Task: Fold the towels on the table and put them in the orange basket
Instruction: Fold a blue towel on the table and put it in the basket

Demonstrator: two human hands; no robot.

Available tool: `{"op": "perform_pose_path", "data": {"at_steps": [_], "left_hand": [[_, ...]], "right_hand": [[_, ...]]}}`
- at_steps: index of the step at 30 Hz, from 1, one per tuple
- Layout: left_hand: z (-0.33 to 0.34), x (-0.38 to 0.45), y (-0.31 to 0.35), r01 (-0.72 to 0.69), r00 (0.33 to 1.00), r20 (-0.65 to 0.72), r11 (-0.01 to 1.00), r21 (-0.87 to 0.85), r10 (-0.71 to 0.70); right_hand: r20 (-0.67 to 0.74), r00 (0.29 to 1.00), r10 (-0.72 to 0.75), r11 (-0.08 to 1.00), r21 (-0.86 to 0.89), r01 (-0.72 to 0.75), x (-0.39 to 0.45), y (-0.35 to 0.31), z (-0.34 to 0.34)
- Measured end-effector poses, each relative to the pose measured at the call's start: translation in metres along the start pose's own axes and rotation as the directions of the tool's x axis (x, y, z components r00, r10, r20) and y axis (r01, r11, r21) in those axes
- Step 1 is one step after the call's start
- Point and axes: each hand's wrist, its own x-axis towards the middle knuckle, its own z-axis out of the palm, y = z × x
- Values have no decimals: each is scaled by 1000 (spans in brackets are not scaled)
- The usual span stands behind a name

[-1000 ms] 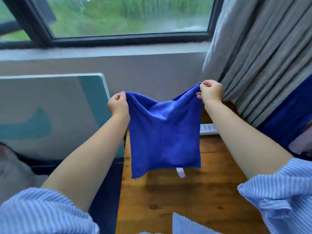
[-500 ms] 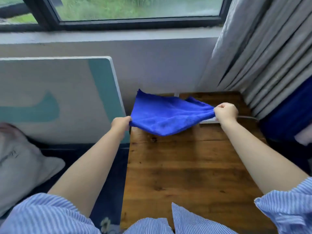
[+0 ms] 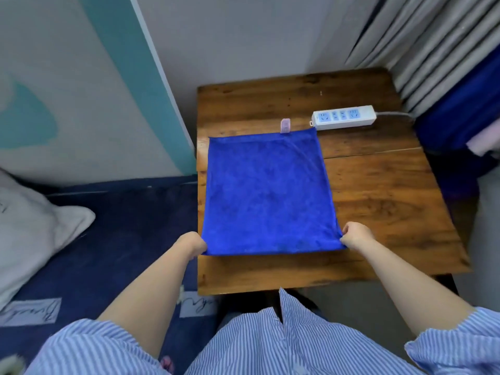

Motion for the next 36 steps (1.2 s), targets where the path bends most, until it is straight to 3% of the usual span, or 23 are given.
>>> {"op": "perform_pose_path", "data": {"at_steps": [7, 12, 15, 19, 27, 36], "left_hand": [[34, 9, -31, 26, 994, 103, 986, 162, -43], [39, 12, -31, -78, 963, 268, 940, 333, -15], [33, 16, -27, -111, 956, 294, 910, 400, -13], [9, 31, -7, -183, 980, 135, 922, 342, 145], [-46, 47, 72, -180, 977, -44, 914, 364, 210], [-81, 74, 142, -244, 925, -186, 893, 378, 332]], "right_hand": [[61, 998, 23, 997, -79, -19, -20, 23, 36], [93, 987, 129, 972, -209, -108, -27, 15, 47], [99, 979, 180, 955, -256, -150, -25, 9, 42], [84, 986, 142, 970, -208, -122, -12, -6, 25], [-26, 997, -76, 993, -94, 73, 43, -60, -27], [-190, 926, -328, 944, -37, 327, 106, -113, -77]]}}
